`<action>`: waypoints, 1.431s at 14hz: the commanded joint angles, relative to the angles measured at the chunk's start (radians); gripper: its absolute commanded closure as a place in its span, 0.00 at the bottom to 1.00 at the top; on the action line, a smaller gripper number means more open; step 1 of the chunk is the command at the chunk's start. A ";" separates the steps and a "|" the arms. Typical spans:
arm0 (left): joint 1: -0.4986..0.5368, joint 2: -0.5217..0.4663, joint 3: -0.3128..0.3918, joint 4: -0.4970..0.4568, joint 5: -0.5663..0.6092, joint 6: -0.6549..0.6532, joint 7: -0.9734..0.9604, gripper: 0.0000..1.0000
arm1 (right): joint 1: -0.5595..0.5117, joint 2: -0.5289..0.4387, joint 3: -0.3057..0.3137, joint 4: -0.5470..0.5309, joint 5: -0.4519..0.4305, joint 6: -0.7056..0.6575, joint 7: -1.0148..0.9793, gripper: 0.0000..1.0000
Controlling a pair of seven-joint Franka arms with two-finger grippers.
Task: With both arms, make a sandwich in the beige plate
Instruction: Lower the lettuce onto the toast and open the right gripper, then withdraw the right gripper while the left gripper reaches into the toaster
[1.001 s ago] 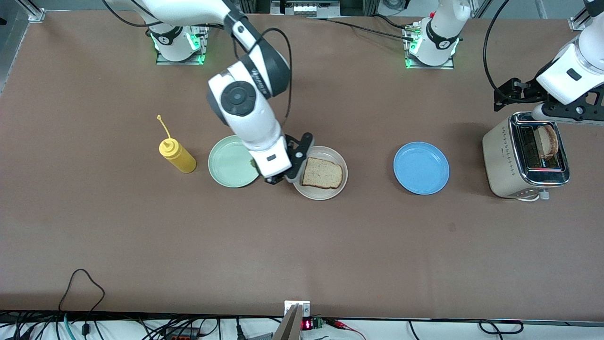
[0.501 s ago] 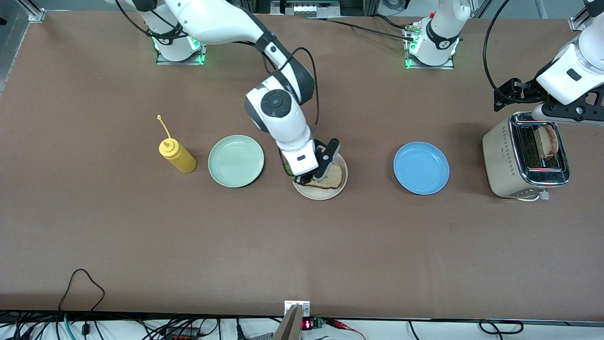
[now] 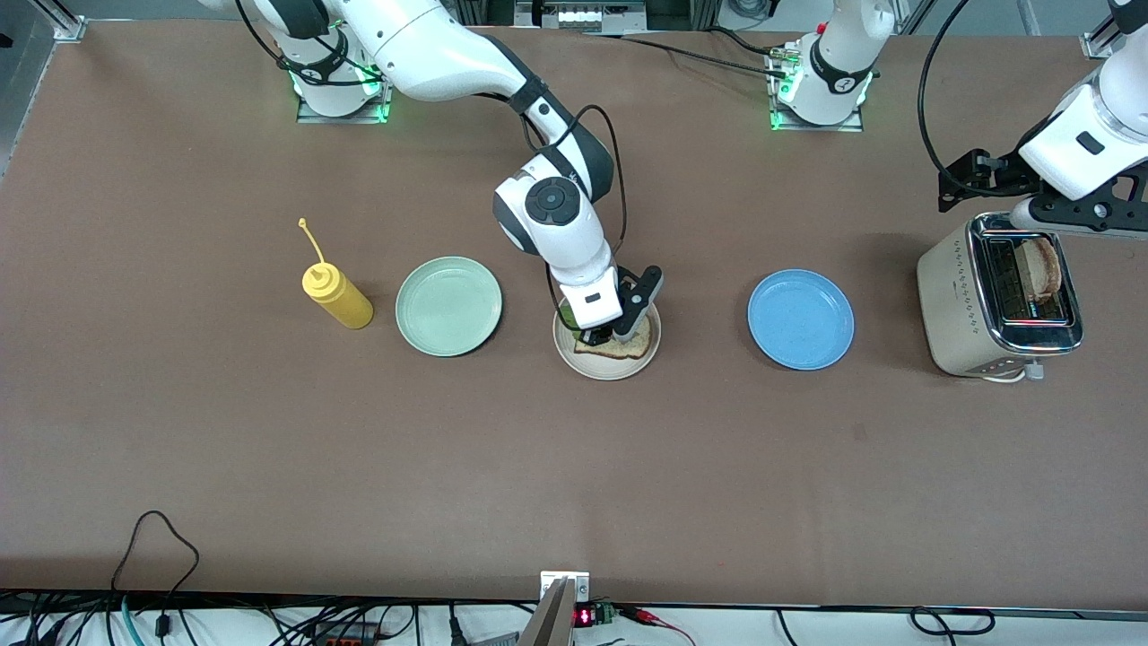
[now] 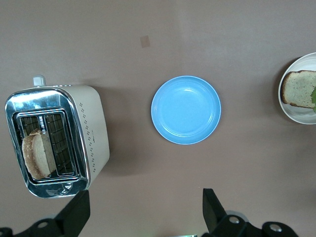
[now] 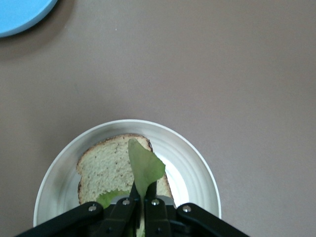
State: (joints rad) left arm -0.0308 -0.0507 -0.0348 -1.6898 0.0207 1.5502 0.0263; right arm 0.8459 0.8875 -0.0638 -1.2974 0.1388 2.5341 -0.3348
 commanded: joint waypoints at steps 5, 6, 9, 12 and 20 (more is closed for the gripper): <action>0.006 0.025 0.001 0.036 -0.013 -0.025 0.012 0.00 | 0.033 0.064 -0.013 0.029 -0.008 0.146 0.074 0.00; 0.006 0.025 0.001 0.036 -0.013 -0.025 0.012 0.00 | 0.033 0.062 -0.011 0.029 -0.008 0.144 0.076 0.00; 0.006 0.025 0.001 0.035 -0.013 -0.025 0.012 0.00 | 0.029 0.048 -0.019 0.032 0.002 0.099 0.076 0.00; 0.006 0.025 0.001 0.036 -0.013 -0.025 0.012 0.00 | -0.013 -0.021 -0.024 0.035 0.008 -0.044 0.076 0.00; 0.018 0.038 0.010 0.035 -0.011 -0.028 0.011 0.00 | -0.214 -0.271 -0.016 0.026 0.005 -0.412 0.071 0.00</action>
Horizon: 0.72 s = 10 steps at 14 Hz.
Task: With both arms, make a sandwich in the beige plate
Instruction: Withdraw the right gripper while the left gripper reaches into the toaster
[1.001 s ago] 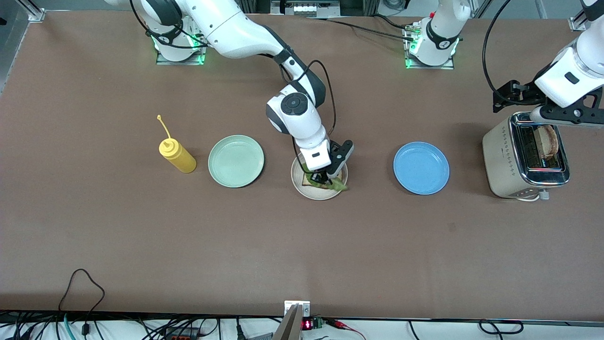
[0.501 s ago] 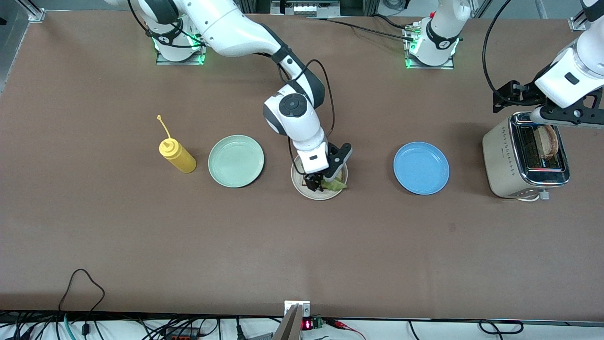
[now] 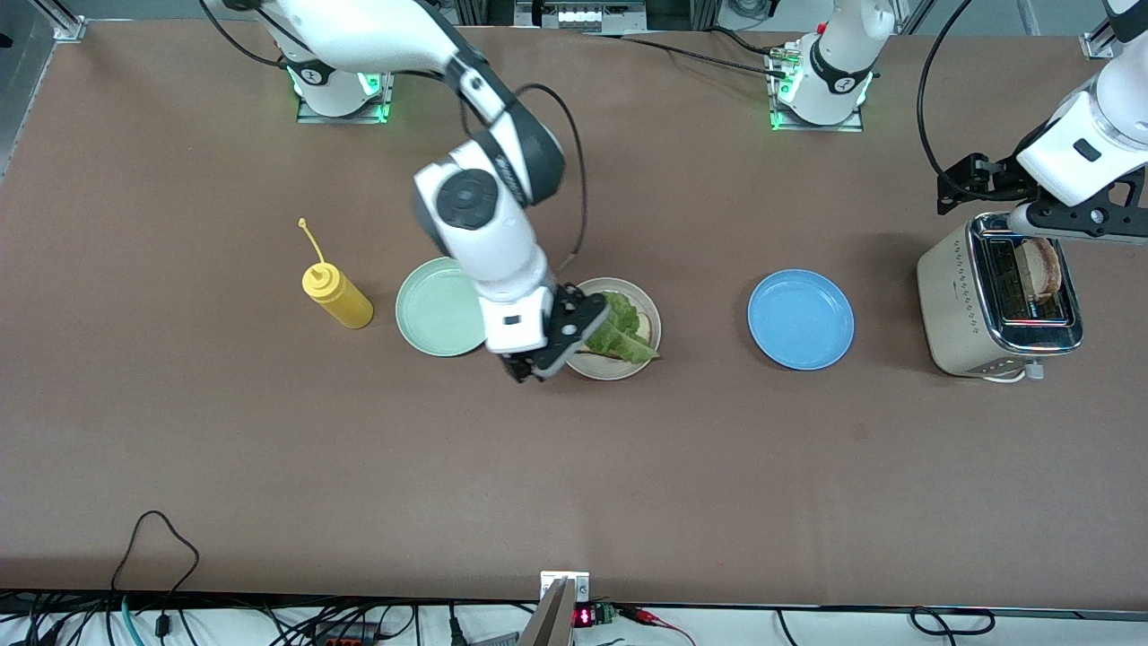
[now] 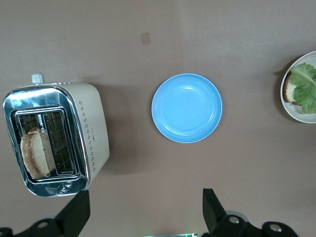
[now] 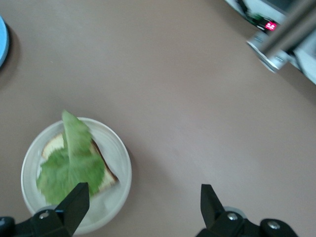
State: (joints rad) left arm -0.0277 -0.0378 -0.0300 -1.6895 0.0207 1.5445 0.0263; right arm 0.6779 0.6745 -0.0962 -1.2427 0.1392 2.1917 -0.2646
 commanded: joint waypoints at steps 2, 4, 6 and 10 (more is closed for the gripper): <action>0.029 0.027 0.005 0.034 -0.011 -0.021 0.012 0.00 | -0.081 -0.102 0.013 -0.050 -0.006 -0.131 0.005 0.00; 0.028 0.045 0.004 0.034 -0.011 -0.026 -0.005 0.00 | -0.121 -0.136 0.010 -0.052 -0.009 -0.197 0.007 0.00; 0.031 0.045 0.005 0.039 -0.011 -0.091 -0.003 0.00 | -0.127 -0.164 -0.051 -0.052 -0.006 -0.242 0.010 0.00; 0.040 0.142 0.007 0.166 -0.002 -0.119 -0.002 0.00 | -0.276 -0.210 -0.045 -0.052 -0.012 -0.349 0.025 0.00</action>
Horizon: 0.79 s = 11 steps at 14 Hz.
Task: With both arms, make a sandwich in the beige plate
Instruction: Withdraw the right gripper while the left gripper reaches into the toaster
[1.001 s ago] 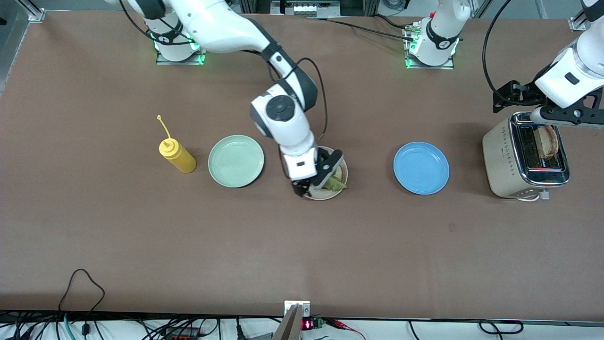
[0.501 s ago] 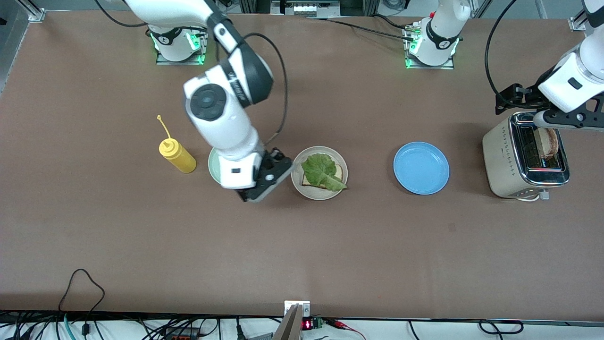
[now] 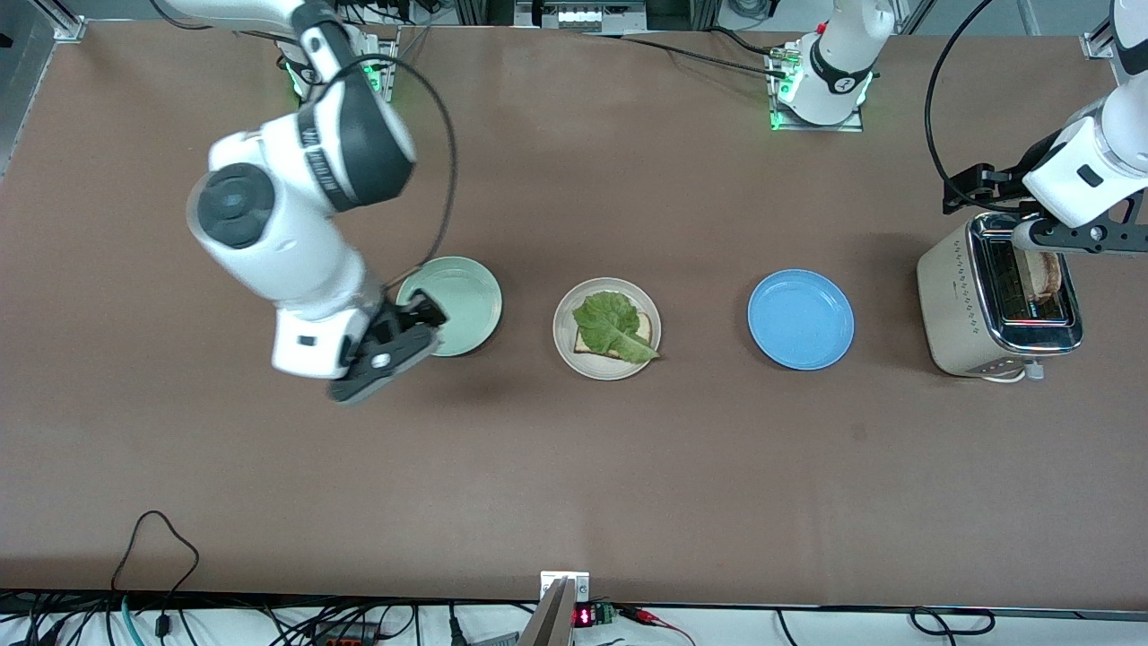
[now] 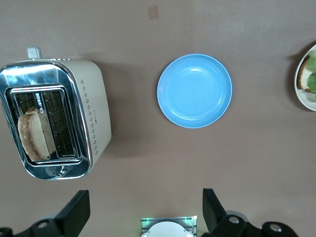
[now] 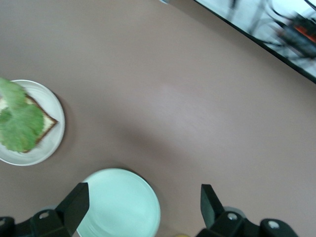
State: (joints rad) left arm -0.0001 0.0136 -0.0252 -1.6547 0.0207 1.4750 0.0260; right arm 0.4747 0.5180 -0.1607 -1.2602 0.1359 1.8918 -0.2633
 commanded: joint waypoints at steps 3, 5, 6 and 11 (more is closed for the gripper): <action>0.060 0.111 0.004 0.154 0.010 -0.110 0.015 0.00 | -0.192 -0.108 0.030 -0.045 -0.010 -0.163 0.080 0.00; 0.097 0.127 0.004 0.150 0.079 -0.098 0.057 0.00 | -0.253 -0.168 0.044 -0.080 -0.015 -0.212 0.144 0.00; 0.110 0.134 0.004 0.145 0.096 -0.091 0.074 0.00 | -0.286 -0.202 0.052 -0.105 -0.018 -0.235 0.144 0.00; 0.264 0.154 0.004 0.011 0.134 0.138 0.285 0.00 | -0.398 -0.410 0.095 -0.269 -0.074 -0.257 0.148 0.00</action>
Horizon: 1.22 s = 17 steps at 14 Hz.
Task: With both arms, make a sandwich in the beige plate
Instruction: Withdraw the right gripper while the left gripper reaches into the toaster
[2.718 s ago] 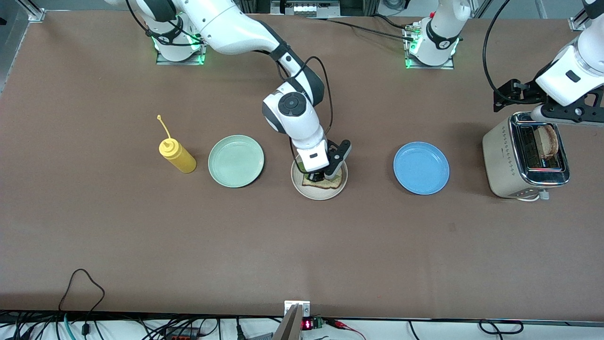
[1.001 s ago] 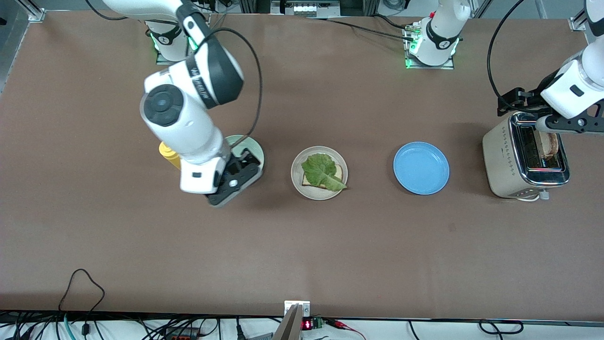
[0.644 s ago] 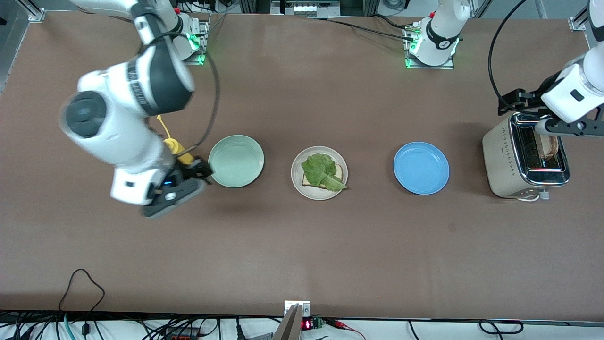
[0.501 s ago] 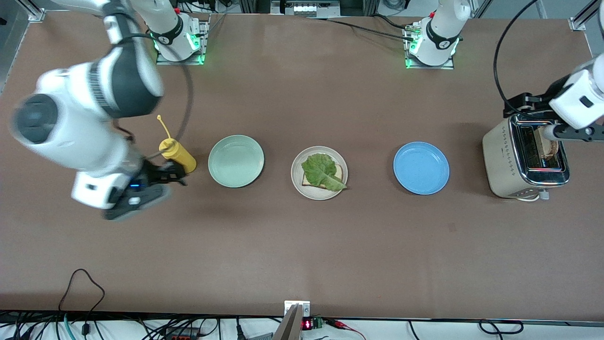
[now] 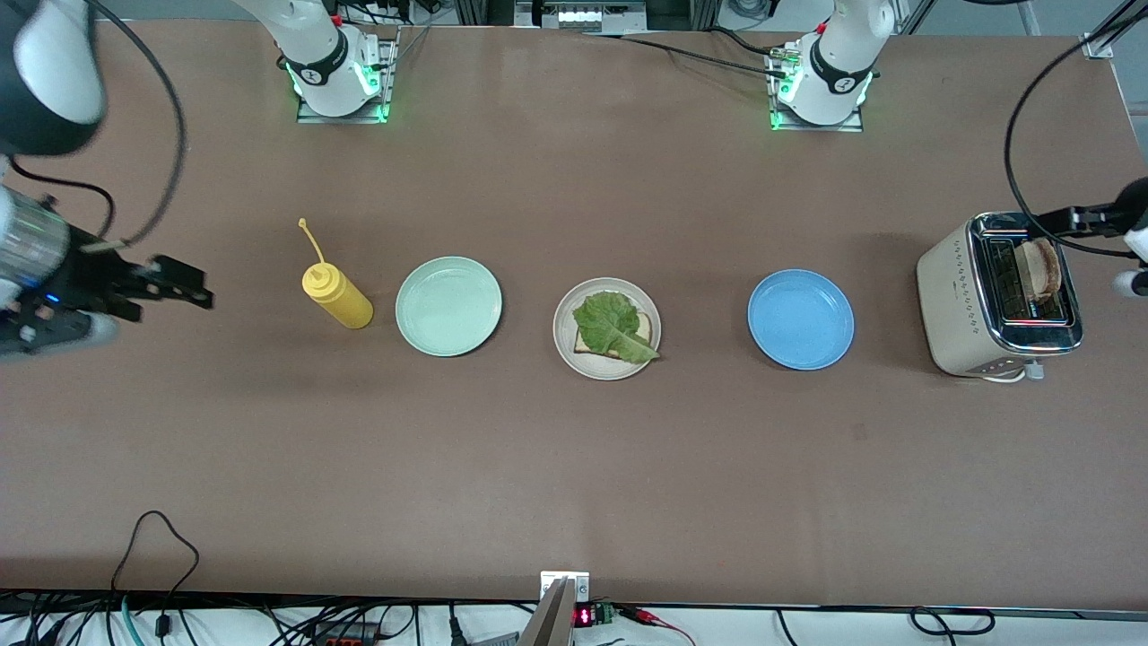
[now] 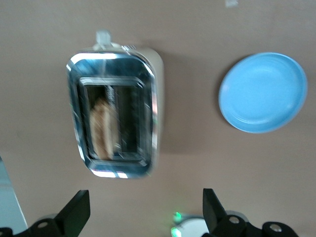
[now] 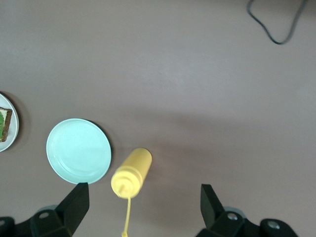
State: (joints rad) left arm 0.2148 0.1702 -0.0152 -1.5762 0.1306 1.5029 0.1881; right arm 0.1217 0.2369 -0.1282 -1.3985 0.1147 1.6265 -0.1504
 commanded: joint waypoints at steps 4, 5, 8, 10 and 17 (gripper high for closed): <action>0.130 -0.003 -0.008 -0.206 0.023 0.304 0.226 0.00 | -0.114 -0.289 0.154 -0.273 -0.095 0.022 0.161 0.00; 0.138 -0.003 -0.008 -0.237 0.024 0.348 0.237 0.00 | -0.114 -0.316 0.163 -0.293 -0.096 0.024 0.187 0.00; 0.184 -0.003 -0.008 -0.335 0.024 0.456 0.246 0.00 | -0.116 -0.341 0.168 -0.324 -0.095 0.052 0.199 0.00; 0.201 -0.003 -0.008 -0.376 0.024 0.482 0.246 0.00 | -0.120 -0.334 0.167 -0.315 -0.084 0.043 0.196 0.00; 0.216 -0.005 -0.017 -0.416 0.023 0.490 0.244 0.62 | -0.152 -0.334 0.159 -0.298 -0.096 0.029 0.163 0.00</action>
State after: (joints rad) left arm 0.4210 0.1914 -0.0152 -1.9745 0.1391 1.9844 0.4179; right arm 0.0019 -0.0853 0.0184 -1.6961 0.0267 1.6514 0.0323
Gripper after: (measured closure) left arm 0.203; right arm 0.000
